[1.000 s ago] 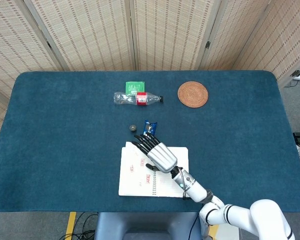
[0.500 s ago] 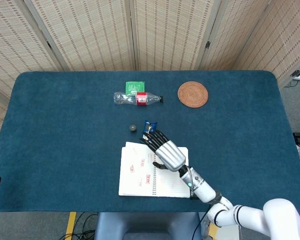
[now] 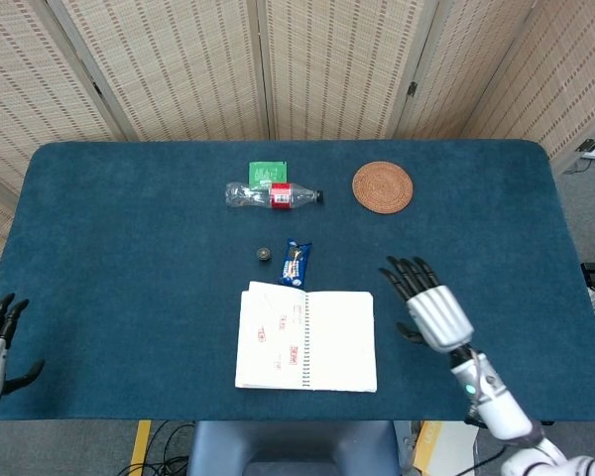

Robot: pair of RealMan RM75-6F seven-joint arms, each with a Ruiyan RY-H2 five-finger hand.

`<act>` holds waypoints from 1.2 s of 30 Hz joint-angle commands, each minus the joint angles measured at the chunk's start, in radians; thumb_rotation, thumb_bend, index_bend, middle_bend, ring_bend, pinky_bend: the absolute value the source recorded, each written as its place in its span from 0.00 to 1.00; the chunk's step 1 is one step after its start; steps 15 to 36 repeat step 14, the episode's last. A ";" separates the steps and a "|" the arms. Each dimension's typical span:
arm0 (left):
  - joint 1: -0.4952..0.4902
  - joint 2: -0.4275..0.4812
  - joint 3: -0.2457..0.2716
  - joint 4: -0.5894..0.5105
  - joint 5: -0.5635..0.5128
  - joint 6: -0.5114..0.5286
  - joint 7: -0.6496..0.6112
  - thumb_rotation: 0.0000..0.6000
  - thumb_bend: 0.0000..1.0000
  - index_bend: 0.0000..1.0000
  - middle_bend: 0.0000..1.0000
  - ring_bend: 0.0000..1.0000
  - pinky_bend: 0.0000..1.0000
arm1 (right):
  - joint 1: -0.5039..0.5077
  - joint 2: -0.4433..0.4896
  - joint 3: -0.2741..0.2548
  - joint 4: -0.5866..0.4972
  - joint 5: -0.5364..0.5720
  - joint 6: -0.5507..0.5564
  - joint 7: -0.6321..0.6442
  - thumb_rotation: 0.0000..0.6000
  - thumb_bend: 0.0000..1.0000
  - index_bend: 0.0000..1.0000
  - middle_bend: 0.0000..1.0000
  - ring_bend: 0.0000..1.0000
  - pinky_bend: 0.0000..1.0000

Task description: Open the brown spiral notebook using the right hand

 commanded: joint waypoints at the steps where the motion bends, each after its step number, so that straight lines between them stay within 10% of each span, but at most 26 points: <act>1: -0.027 -0.011 0.020 0.013 0.026 -0.045 -0.024 1.00 0.27 0.11 0.05 0.02 0.13 | -0.128 0.099 -0.052 -0.036 0.014 0.136 -0.006 1.00 0.29 0.00 0.00 0.00 0.00; 36: -0.022 -0.020 0.031 0.024 0.055 -0.010 -0.013 1.00 0.27 0.11 0.05 0.02 0.13 | -0.271 0.137 -0.050 0.034 0.053 0.220 0.105 1.00 0.30 0.00 0.00 0.00 0.00</act>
